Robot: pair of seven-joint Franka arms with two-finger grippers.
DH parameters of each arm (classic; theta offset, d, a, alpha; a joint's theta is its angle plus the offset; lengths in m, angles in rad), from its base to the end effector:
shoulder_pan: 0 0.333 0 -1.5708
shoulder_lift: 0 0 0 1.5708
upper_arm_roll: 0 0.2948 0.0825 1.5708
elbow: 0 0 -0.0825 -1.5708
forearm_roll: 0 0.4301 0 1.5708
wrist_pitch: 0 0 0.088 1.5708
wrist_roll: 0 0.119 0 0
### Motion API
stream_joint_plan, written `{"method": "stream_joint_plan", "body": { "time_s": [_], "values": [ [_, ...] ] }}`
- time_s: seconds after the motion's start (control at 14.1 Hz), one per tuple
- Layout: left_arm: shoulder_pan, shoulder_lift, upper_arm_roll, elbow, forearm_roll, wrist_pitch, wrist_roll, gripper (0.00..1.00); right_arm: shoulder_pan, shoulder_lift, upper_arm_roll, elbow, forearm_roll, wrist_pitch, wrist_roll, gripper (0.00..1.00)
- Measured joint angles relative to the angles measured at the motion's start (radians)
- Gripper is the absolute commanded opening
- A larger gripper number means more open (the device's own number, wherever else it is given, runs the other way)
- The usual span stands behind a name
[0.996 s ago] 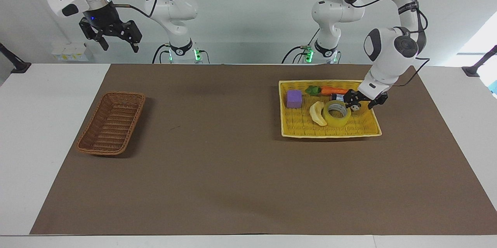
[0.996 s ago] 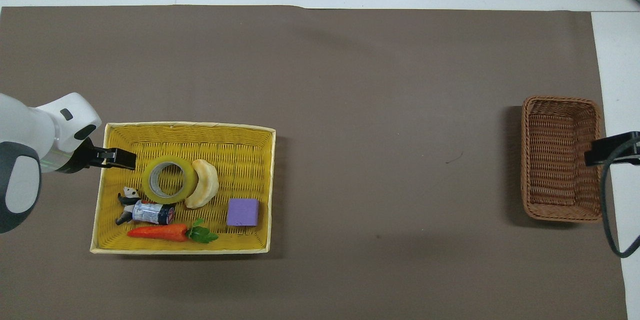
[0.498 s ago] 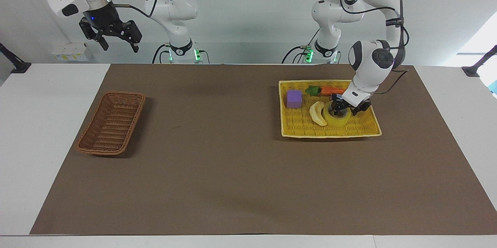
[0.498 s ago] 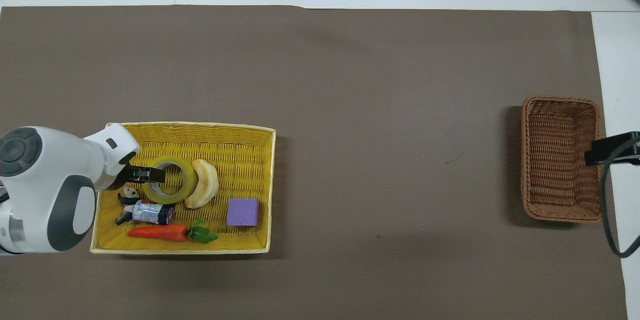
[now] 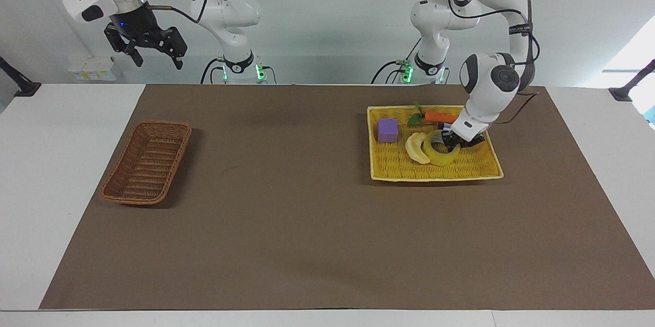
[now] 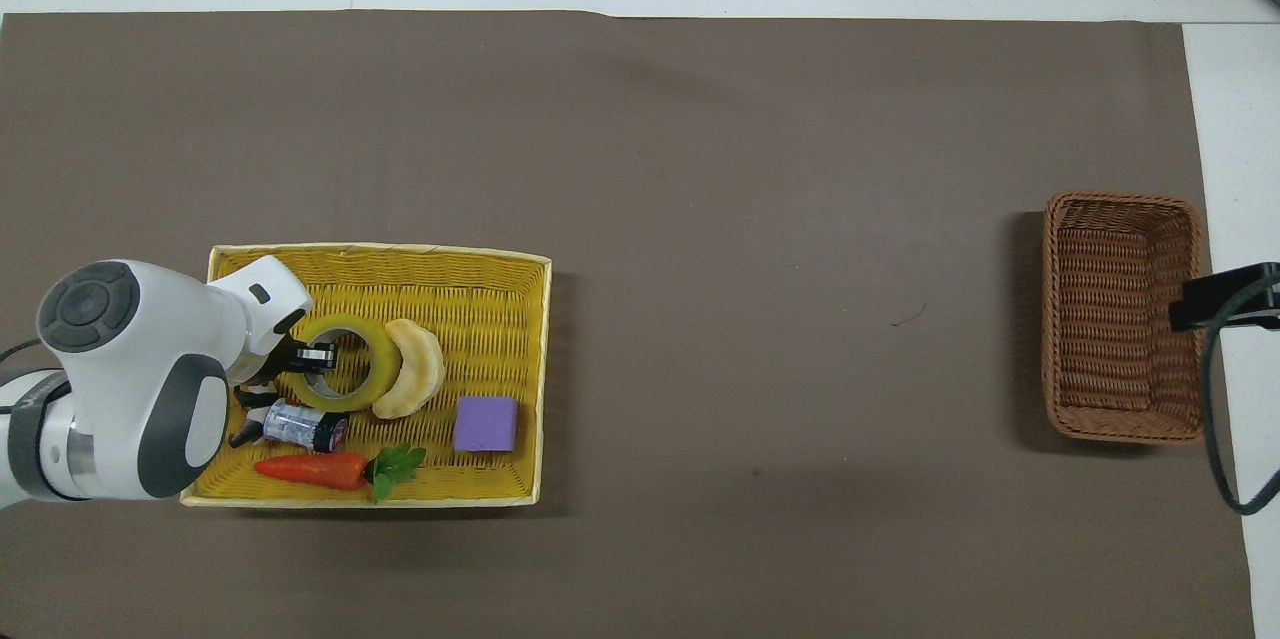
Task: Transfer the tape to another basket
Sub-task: 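Reach the left gripper down into the yellow basket to the tape roll, then lift the tape with the left gripper while the right gripper approaches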
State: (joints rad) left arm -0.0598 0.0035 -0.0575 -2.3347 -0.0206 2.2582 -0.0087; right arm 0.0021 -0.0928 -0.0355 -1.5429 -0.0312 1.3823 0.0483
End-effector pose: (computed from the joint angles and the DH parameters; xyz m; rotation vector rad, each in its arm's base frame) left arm 0.5249 -0.0626 0.2626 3.1250 -0.1484 -0.1265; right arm 0.5511 -0.0235 0.6432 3.1089 -0.1341 -0.1053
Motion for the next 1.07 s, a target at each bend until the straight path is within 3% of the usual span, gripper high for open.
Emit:
{"method": "stream_joint_plan", "body": {
  "time_s": [0.57, 1.07],
  "values": [
    [0.043, -0.01, 0.009, 0.294, -0.037, -0.32, -0.003, 0.0, 0.0, 0.0, 0.0, 0.0, 0.0, 0.0, 0.0, 1.0],
    [0.024, -0.012, -0.012, 0.435, -0.26, -0.426, -0.027, 0.0, 0.0, 0.0, 0.0, 0.0, 0.0, 0.0, 0.0, 1.0]
  ]
}}
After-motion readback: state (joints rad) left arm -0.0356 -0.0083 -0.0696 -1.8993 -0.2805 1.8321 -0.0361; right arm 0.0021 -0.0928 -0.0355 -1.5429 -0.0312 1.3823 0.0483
